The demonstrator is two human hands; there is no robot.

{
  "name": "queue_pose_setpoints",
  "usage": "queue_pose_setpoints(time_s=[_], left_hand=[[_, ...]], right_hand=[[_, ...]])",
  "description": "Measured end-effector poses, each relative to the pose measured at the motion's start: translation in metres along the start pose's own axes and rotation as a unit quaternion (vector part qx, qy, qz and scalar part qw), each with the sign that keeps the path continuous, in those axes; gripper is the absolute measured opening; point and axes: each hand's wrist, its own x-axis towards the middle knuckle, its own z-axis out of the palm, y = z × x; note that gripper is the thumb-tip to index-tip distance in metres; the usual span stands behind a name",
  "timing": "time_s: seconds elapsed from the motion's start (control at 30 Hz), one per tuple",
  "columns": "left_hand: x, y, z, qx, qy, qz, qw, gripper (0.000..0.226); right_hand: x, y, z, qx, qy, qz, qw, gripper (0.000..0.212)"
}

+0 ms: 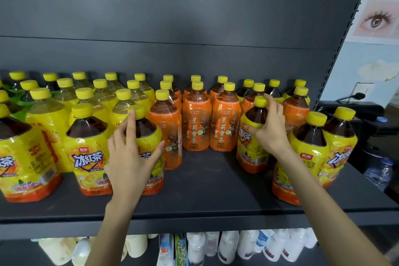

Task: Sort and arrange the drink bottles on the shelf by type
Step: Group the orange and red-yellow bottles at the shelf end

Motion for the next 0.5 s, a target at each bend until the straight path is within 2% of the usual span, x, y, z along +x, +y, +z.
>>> queue_pose_setpoints(time_s=[0.07, 0.17, 0.27, 0.4, 0.5], left_hand=[[0.0, 0.0, 0.001, 0.001, 0.001, 0.0, 1.0, 0.09], [-0.001, 0.0, 0.001, -0.001, -0.002, 0.002, 1.0, 0.09], [-0.001, -0.001, 0.001, -0.002, -0.005, 0.001, 1.0, 0.09], [0.0, 0.0, 0.0, 0.001, -0.01, 0.002, 1.0, 0.091], [0.0, -0.001, -0.001, 0.001, -0.012, 0.003, 1.0, 0.091]], right_hand=[[-0.002, 0.001, -0.002, 0.022, -0.021, -0.037, 0.999, 0.094], [-0.007, 0.001, -0.006, 0.08, -0.101, -0.091, 0.987, 0.093], [-0.015, -0.003, -0.005, 0.077, -0.164, -0.121, 0.976, 0.088], [-0.01, -0.002, -0.002, 0.071, -0.145, -0.122, 0.979, 0.087], [-0.002, 0.006, -0.002, 0.094, -0.13, -0.067, 0.985, 0.087]])
